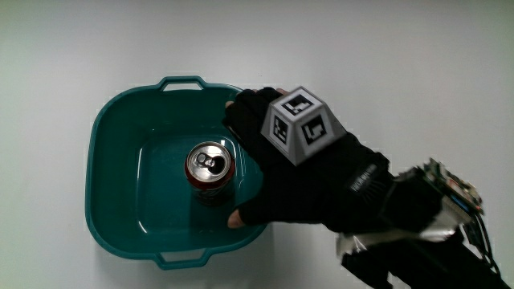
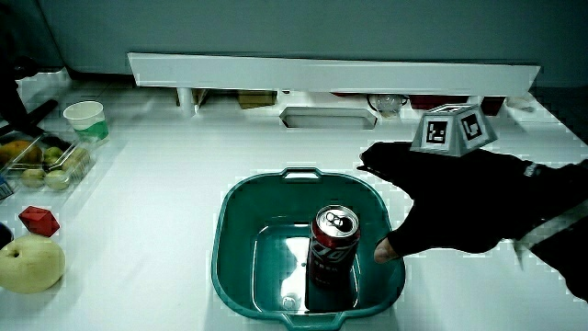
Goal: Pick cola from plate
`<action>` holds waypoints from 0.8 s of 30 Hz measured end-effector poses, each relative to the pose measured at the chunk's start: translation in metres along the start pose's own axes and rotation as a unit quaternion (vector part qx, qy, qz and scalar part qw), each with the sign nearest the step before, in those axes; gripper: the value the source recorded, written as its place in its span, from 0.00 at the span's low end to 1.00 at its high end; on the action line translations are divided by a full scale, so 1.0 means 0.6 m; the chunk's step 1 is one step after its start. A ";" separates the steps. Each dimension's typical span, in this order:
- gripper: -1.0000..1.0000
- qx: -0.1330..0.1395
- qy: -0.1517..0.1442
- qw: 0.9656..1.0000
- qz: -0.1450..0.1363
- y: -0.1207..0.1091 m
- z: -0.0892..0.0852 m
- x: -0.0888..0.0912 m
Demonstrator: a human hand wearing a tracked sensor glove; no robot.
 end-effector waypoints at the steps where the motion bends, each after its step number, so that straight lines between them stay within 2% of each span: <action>1: 0.50 -0.003 0.002 1.000 0.003 0.004 0.001 -0.002; 4: 0.50 -0.015 0.004 1.000 0.000 0.023 -0.005 -0.007; 6: 0.50 -0.044 0.012 0.999 0.023 0.037 -0.011 -0.013; 7: 0.50 -0.030 0.006 0.999 0.020 0.038 -0.009 -0.016; 8: 0.50 -0.038 0.012 0.999 0.033 0.043 -0.011 -0.020; 9: 0.50 -0.034 0.004 0.999 0.028 0.045 -0.012 -0.023; 15: 0.50 -0.057 0.001 0.998 0.021 0.070 -0.028 -0.030; 16: 0.50 -0.051 -0.003 0.999 0.016 0.074 -0.029 -0.031; 18: 0.50 -0.061 0.003 0.998 0.027 0.081 -0.030 -0.033; 22: 0.50 -0.062 0.004 0.998 0.026 0.090 -0.033 -0.033; 24: 0.50 -0.064 -0.005 0.998 0.015 0.094 -0.035 -0.034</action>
